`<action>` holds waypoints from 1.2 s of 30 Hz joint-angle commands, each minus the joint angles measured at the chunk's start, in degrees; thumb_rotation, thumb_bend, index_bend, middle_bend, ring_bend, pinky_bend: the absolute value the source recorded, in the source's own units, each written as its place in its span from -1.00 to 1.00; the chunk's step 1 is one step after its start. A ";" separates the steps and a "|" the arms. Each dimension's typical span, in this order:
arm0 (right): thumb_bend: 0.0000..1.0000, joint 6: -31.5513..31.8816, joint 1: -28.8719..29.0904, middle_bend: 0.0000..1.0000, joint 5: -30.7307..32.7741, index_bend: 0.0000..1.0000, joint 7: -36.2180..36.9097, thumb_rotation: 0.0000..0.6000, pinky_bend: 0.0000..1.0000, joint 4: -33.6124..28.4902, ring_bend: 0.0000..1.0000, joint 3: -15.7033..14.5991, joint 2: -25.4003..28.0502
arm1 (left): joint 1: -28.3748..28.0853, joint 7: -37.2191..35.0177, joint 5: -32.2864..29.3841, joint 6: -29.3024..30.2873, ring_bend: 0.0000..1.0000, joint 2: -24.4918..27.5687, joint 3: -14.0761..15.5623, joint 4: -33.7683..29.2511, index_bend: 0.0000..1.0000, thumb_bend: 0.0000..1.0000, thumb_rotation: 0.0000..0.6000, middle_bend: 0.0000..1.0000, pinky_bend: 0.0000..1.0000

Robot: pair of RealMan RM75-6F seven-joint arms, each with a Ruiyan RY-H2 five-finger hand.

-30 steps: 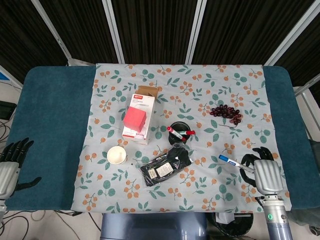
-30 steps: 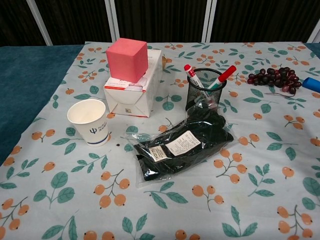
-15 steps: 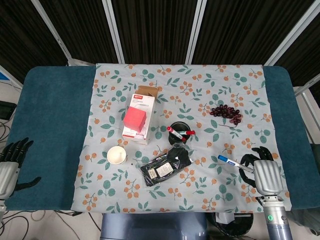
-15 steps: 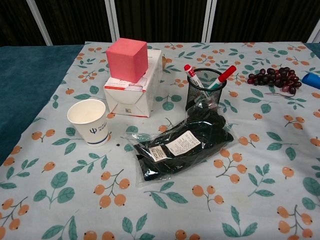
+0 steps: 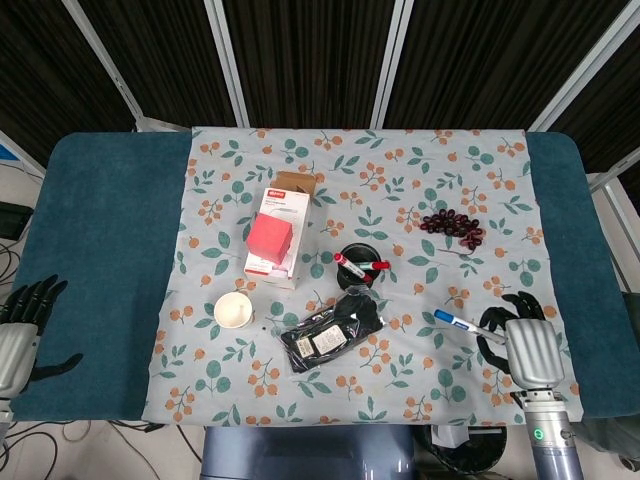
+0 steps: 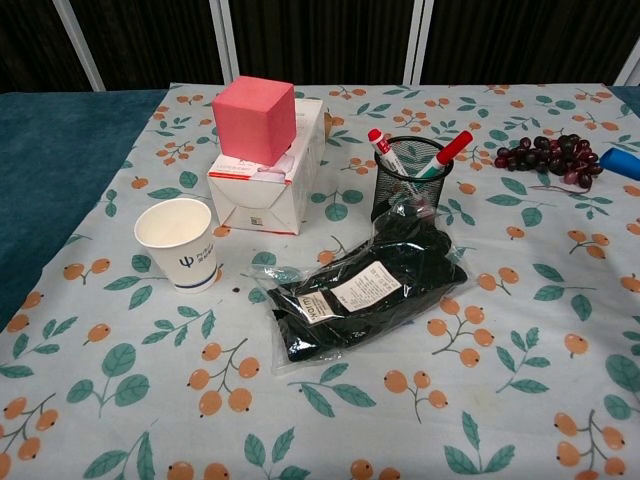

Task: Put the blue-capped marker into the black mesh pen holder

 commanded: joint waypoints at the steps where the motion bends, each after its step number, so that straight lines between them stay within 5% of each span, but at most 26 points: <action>1: 0.01 -0.02 0.36 0.19 -0.29 0.37 -0.80 1.00 -0.66 -0.29 -0.49 0.53 -0.43 | -0.05 0.07 -0.04 -0.10 -1.00 -0.01 -0.01 -0.03 -1.00 -0.90 1.00 -1.00 -1.00; 14: 0.01 -3.38 9.67 0.19 -4.35 0.37 -21.18 1.00 -0.66 0.99 -0.49 7.72 -5.51 | -0.63 -1.40 -0.22 -1.21 -1.00 0.49 -0.05 -0.12 -1.00 -0.90 1.00 -1.00 -1.00; 25: 0.01 -7.81 18.92 0.19 -4.96 0.37 -42.75 1.00 -0.64 10.64 -0.49 12.26 -13.43 | -0.94 -2.73 -1.24 -2.35 -1.00 1.22 -0.15 -0.85 -1.00 -0.90 1.00 -1.00 -1.00; 36: 0.01 -11.33 24.39 0.18 -8.83 0.37 -54.16 1.00 -0.64 17.17 -0.49 11.05 -14.95 | -1.15 -2.81 -1.83 -3.09 -1.00 1.59 -0.14 -1.46 -1.00 -0.90 1.00 -1.00 -1.00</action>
